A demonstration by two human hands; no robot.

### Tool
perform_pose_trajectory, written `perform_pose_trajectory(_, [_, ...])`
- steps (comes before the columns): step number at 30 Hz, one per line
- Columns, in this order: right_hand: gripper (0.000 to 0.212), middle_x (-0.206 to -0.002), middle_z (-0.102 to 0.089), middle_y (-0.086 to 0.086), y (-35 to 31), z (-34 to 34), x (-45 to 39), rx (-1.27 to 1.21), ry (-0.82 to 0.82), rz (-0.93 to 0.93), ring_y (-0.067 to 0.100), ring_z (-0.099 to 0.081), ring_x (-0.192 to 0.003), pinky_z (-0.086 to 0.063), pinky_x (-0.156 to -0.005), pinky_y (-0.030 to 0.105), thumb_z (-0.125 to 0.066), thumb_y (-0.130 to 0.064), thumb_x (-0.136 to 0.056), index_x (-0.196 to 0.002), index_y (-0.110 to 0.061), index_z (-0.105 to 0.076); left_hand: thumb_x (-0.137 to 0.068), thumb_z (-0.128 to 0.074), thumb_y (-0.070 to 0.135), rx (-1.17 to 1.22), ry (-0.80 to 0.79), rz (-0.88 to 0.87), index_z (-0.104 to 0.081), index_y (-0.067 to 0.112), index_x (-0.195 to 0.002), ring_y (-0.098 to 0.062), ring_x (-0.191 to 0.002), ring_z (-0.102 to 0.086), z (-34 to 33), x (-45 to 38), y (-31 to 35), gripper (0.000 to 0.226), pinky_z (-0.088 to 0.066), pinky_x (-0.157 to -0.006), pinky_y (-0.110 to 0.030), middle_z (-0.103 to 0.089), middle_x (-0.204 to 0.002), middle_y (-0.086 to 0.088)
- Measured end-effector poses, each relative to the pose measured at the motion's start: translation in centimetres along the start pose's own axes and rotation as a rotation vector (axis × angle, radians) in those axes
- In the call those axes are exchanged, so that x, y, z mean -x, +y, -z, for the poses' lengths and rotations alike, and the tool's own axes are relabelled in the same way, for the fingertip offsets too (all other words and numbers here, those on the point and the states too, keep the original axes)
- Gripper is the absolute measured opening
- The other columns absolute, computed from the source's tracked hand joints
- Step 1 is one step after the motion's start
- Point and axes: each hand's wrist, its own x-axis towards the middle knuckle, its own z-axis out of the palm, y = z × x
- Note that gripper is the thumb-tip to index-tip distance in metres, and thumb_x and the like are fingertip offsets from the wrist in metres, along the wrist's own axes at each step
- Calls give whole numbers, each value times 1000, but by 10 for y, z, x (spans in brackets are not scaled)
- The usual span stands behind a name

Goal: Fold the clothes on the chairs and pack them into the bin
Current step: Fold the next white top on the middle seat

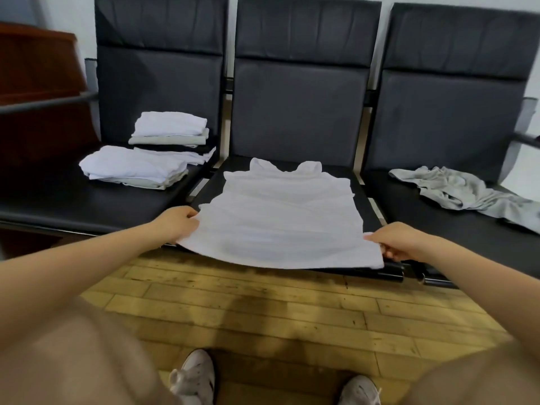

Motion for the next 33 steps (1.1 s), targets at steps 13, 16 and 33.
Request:
perform_pose_trajectory(13, [26,-108,-65,12,-48,20,11,-764,189,133,24,-64,-89,-54,-84,34,-45,-21,-102,-118,-3,-56,-97,-41,10,863,331,-152,-64,33,-98,-11,-72,-57,50,-2,21,32,-49,-57,-23,-59,-95,1])
perform_pose_trajectory(16, [18,-61,-65,4,-44,34,20,-814,70,73,12,-63,-44,-49,-41,19,-46,-22,-102,-94,-9,-56,-97,-42,10,869,221,-91,-64,30,-107,-13,-68,-58,56,1,19,32,-48,-44,-17,-61,-101,0])
perform_pose_trajectory(33, [27,-59,-49,4,-11,8,-21,385,-43,115,16,-43,-47,-36,-41,20,-54,-23,-89,-64,-12,-49,-87,-48,33,-325,108,-109,-61,19,-79,-15,-64,-54,4,-17,-1,21,-37,-56,-26,-59,-71,3])
